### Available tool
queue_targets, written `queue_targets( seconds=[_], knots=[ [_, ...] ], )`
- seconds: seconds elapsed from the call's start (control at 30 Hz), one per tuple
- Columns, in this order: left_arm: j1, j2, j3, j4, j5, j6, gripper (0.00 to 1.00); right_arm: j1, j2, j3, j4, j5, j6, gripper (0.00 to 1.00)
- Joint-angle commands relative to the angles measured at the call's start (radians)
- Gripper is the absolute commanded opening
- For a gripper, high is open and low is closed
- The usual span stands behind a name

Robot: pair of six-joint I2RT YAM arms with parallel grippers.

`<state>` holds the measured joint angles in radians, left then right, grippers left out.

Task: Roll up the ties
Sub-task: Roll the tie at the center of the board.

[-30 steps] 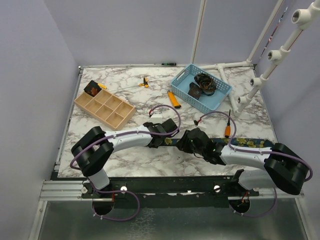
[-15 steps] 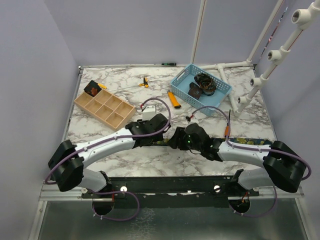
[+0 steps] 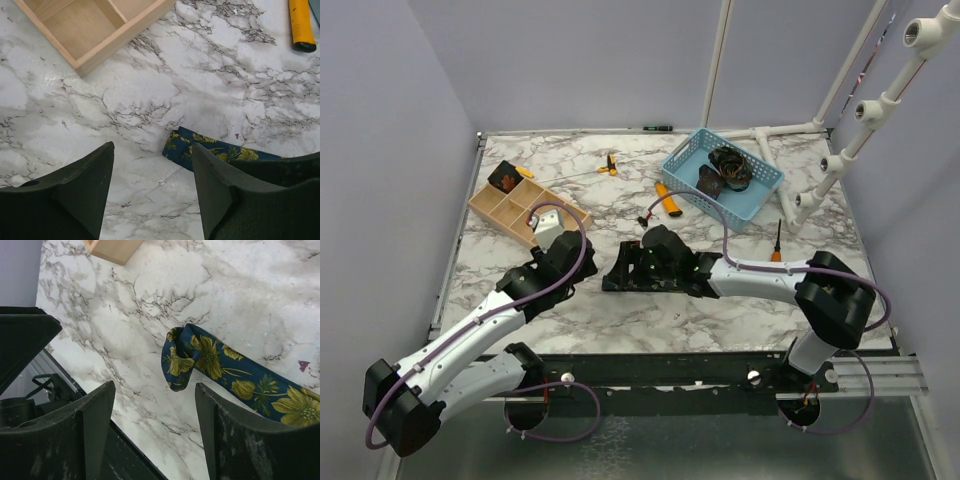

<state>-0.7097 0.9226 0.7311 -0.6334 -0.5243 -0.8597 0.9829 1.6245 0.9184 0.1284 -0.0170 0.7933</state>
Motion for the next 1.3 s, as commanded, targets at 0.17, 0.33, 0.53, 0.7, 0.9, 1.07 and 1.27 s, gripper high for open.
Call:
queue_targets(
  seconds=[0.17, 0.33, 0.53, 0.7, 0.9, 1.07, 1.27],
  knots=[
    [0.023, -0.038, -0.07, 0.04, -0.004, 0.03, 0.67, 0.012, 0.132, 0.082, -0.127, 0.051, -0.017, 0.63],
    [0.032, -0.027, -0.095, 0.066, 0.021, 0.039, 0.67, 0.013, 0.147, 0.087, -0.155, 0.111, -0.007, 0.53],
    [0.036, -0.015, -0.107, 0.091, 0.037, 0.042, 0.67, 0.01, 0.142, 0.083, -0.142, 0.142, -0.012, 0.5],
    [0.037, 0.0, -0.123, 0.118, 0.066, 0.043, 0.67, -0.004, 0.134, 0.067, -0.137, 0.16, -0.007, 0.47],
    [0.038, 0.011, -0.142, 0.178, 0.114, 0.06, 0.66, -0.022, 0.118, 0.039, -0.103, 0.178, -0.004, 0.42],
    [0.041, 0.031, -0.142, 0.227, 0.16, 0.086, 0.67, -0.033, 0.122, 0.024, -0.085, 0.168, -0.012, 0.39],
    [0.057, 0.075, -0.138, 0.304, 0.238, 0.124, 0.67, -0.036, 0.123, -0.009, -0.062, 0.159, -0.006, 0.36]
  ],
)
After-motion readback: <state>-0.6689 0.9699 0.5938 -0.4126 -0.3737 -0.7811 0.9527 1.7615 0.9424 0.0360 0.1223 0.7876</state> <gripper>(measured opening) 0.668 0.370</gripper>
